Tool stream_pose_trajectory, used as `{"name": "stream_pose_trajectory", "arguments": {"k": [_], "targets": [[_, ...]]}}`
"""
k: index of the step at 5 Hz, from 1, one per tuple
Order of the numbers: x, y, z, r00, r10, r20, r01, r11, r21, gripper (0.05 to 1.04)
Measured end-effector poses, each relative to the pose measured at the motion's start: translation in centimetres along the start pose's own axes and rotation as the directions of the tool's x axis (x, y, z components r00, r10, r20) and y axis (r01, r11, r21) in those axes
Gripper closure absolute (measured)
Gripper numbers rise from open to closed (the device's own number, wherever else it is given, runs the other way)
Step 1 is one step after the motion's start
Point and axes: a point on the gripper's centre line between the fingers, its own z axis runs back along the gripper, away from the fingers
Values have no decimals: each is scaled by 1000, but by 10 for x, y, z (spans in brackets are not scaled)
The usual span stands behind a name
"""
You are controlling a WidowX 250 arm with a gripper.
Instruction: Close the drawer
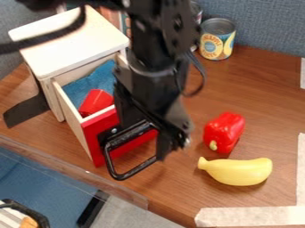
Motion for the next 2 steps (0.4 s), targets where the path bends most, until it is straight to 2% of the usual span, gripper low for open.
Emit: {"name": "stream_pose_trajectory", "arguments": {"k": [2], "targets": [[0,-22,-25,1000,29,-3,-29,1000,-8,77]]}}
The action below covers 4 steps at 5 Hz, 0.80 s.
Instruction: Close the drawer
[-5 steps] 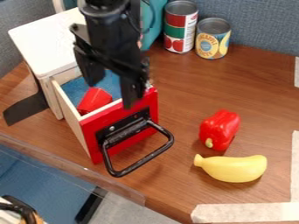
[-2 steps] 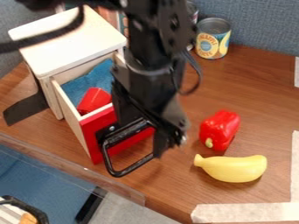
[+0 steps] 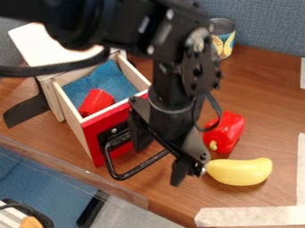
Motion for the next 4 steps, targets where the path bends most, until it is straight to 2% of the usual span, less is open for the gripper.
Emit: {"name": "stream_pose_trajectory", "arguments": {"k": [2,3,4], "targets": [[-3,-16,-21,999,37,-2,-37,998,-41,82],[-2,-22,-24,999,53,10,-52,996,-75,83],[-3,-26,-31,999,44,24,-40,989,-144,83]]}}
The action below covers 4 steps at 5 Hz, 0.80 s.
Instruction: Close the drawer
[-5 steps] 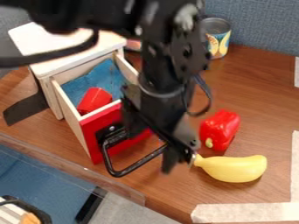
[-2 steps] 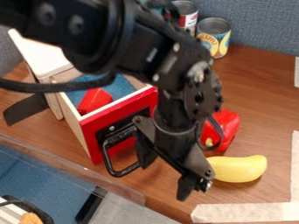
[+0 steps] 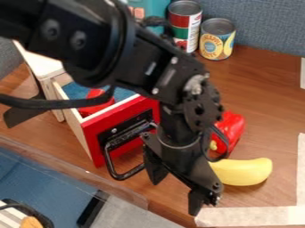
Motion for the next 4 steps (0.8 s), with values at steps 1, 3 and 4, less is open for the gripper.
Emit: {"name": "stream_pose_trajectory", "arguments": {"k": [1,3,4], "targets": [[-3,10,-9,1000,15,-11,-15,1000,-12,83],[-7,34,-27,996,62,-57,-61,998,17,83],[-7,45,-31,995,84,-57,-83,996,30,83]]}}
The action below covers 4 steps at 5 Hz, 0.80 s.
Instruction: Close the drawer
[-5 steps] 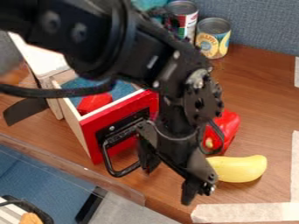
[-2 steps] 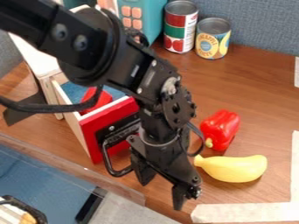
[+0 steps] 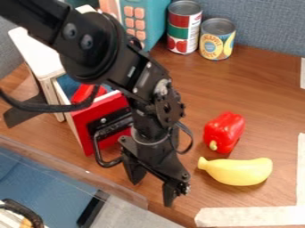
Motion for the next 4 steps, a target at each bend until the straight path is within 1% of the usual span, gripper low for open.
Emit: {"name": "stream_pose_trajectory", "arguments": {"k": [1,4], "targets": [[3,9,-2,1000,21,6,-21,1000,1,83],[28,43,-2,996,89,28,-89,996,18,83]]}}
